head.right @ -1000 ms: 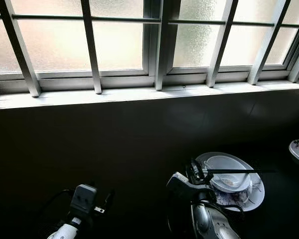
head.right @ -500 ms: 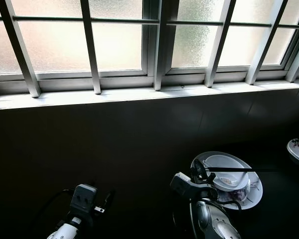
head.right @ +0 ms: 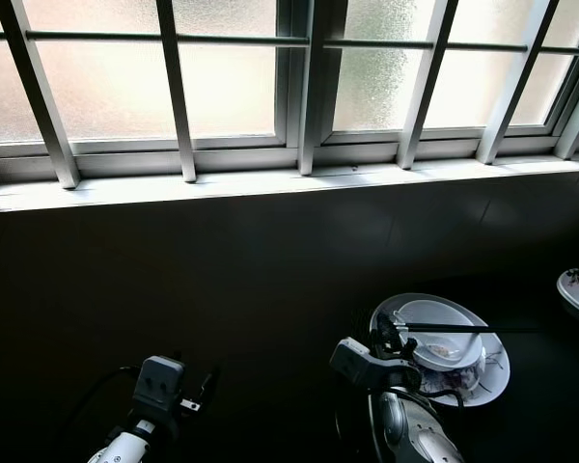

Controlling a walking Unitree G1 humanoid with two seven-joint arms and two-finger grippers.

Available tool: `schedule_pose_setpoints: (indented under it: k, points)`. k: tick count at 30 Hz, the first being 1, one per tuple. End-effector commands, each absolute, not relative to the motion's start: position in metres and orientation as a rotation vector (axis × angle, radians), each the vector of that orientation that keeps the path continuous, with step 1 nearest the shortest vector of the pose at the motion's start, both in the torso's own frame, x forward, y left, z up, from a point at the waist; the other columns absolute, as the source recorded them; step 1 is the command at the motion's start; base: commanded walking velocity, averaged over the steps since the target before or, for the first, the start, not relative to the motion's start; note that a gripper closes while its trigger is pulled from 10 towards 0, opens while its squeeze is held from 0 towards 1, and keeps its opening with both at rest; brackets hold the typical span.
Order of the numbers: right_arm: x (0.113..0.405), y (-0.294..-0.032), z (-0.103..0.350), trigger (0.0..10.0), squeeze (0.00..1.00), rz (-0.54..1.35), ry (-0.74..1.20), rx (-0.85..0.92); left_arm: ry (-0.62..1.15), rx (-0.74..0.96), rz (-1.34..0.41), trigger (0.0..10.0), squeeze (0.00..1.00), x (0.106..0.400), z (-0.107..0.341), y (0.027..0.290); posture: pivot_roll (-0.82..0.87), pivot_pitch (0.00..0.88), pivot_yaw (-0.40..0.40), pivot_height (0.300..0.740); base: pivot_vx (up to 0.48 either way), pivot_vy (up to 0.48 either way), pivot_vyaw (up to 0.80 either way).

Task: Kitchen organization

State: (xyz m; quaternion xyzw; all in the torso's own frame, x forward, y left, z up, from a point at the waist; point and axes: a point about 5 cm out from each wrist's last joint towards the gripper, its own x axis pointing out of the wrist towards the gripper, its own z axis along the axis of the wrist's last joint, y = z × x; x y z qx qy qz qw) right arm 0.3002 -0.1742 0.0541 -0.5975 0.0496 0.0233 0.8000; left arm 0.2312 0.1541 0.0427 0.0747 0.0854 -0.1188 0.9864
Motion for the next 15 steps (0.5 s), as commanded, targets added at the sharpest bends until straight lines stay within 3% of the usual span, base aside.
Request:
schedule_pose_setpoints:
  k: [1, 15]
  points:
    - [0.304, -0.176, 0.056, 10.0, 0.00, 0.038, 0.129, -1.262, 0.176, 0.142, -0.250, 10.0, 0.00, 0.233, 0.043, 0.152, -0.04, 0.000, -0.044, 0.736, 0.000, 0.000, 0.00]
    - [0.314, -0.191, 0.059, 10.0, 0.00, 0.036, 0.159, -1.281, 0.171, 0.137, -0.250, 10.0, 0.00, 0.234, 0.044, 0.150, -0.03, 0.000, -0.054, 0.736, 0.000, 0.000, 0.00]
